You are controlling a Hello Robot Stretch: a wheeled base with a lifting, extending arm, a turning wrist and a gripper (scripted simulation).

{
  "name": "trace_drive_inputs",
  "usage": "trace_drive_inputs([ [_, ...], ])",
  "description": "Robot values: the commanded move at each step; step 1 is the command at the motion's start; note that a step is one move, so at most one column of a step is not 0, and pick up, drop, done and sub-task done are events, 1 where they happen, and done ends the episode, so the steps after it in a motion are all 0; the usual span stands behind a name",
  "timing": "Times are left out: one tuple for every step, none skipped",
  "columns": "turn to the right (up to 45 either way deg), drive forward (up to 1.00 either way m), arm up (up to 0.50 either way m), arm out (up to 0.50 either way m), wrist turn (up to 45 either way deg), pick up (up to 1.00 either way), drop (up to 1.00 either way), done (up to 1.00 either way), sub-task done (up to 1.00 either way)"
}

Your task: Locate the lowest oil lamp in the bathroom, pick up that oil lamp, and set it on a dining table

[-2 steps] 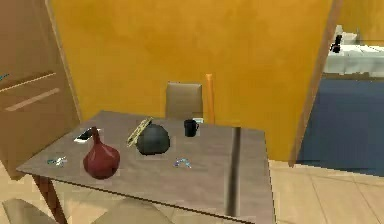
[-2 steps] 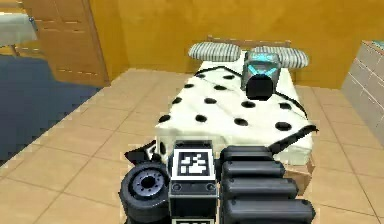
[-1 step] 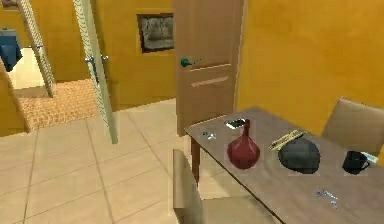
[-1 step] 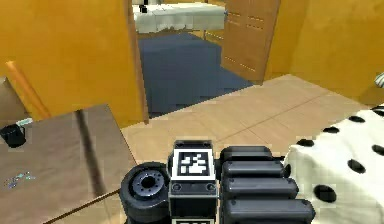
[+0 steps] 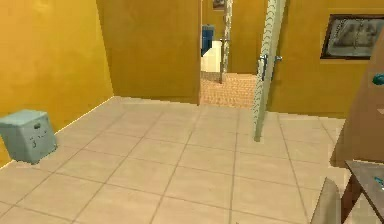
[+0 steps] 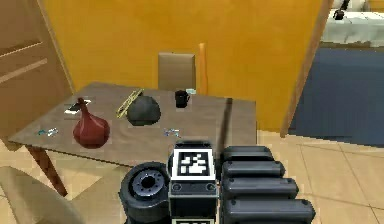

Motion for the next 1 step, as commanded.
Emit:
trace_drive_inputs([
  [-39.0,0.00,0.00,0.00,0.0,0.00,0.00,0.00,0.00],
])
